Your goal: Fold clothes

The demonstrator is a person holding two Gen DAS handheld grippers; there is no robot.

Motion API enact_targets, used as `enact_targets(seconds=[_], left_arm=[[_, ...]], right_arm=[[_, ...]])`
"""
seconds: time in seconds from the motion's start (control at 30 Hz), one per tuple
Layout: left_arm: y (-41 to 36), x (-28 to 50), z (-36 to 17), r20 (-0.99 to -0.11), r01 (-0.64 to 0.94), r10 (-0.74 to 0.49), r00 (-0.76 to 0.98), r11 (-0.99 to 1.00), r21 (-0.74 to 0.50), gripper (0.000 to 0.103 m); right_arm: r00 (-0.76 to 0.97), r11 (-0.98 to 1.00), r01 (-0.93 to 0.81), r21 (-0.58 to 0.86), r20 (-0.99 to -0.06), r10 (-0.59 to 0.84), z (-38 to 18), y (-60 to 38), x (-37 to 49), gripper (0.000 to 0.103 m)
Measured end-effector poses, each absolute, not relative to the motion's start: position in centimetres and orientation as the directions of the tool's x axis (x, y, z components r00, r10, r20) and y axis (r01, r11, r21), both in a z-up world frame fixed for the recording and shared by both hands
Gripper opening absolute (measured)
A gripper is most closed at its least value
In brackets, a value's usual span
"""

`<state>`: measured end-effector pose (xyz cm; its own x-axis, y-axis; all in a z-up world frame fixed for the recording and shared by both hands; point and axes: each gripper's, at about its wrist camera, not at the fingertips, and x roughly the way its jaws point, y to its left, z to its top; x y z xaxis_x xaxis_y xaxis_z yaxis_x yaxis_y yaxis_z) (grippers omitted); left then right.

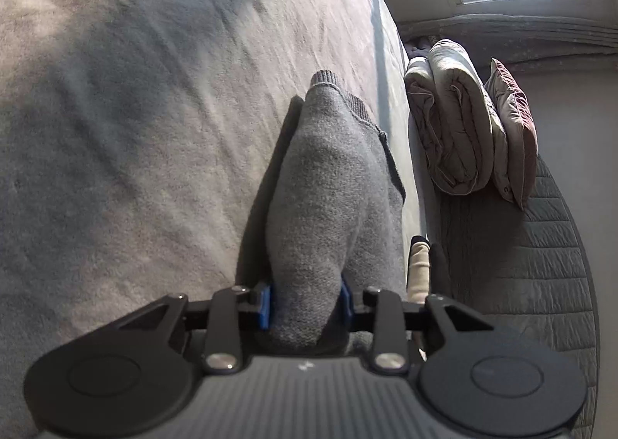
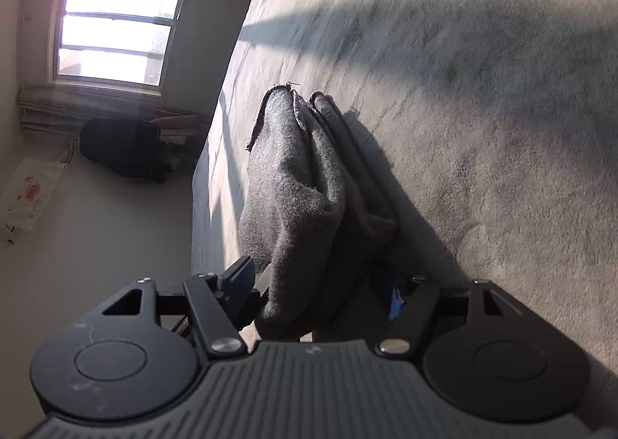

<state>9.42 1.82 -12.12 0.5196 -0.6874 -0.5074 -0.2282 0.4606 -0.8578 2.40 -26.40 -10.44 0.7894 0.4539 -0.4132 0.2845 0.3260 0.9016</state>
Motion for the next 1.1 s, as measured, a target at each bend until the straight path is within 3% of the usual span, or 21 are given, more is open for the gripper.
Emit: enact_targets(seconds=[0.4, 0.57, 0.63, 0.9, 1.1], left_arm=[[-3.0, 3.4, -8.7, -0.509, -0.384, -0.632, 0.584, 0.338, -0.859, 0.025], [-6.3, 0.7, -7.7, -0.539, -0.417, -0.619, 0.571, 0.347, -0.84, 0.025], [-7.6, -0.3, -7.4, -0.541, -0.418, -0.624, 0.564, 0.349, -0.839, 0.025], [-12.6, -4.3, -7.1, -0.544, -0.422, -0.677, 0.495, 0.36, -0.832, 0.025], [-13.5, -4.2, -8.4, -0.624, -0.383, -0.661, 0.418, 0.494, -0.78, 0.031]], right_arm=[[0.854, 0.242, 0.3, 0.923, -0.373, 0.363, -9.6, -29.7, 0.2, 0.068], [0.852, 0.227, 0.315, 0.922, -0.38, 0.361, -9.1, -32.3, -1.1, 0.035], [0.85, 0.226, 0.323, 0.919, -0.386, 0.358, -8.9, -33.3, -1.8, 0.033], [0.853, 0.252, 0.328, 0.91, -0.4, 0.334, -7.9, -36.8, -4.7, 0.031], [0.818, 0.301, 0.383, 0.873, -0.472, 0.328, -9.0, -38.7, -5.2, 0.031]])
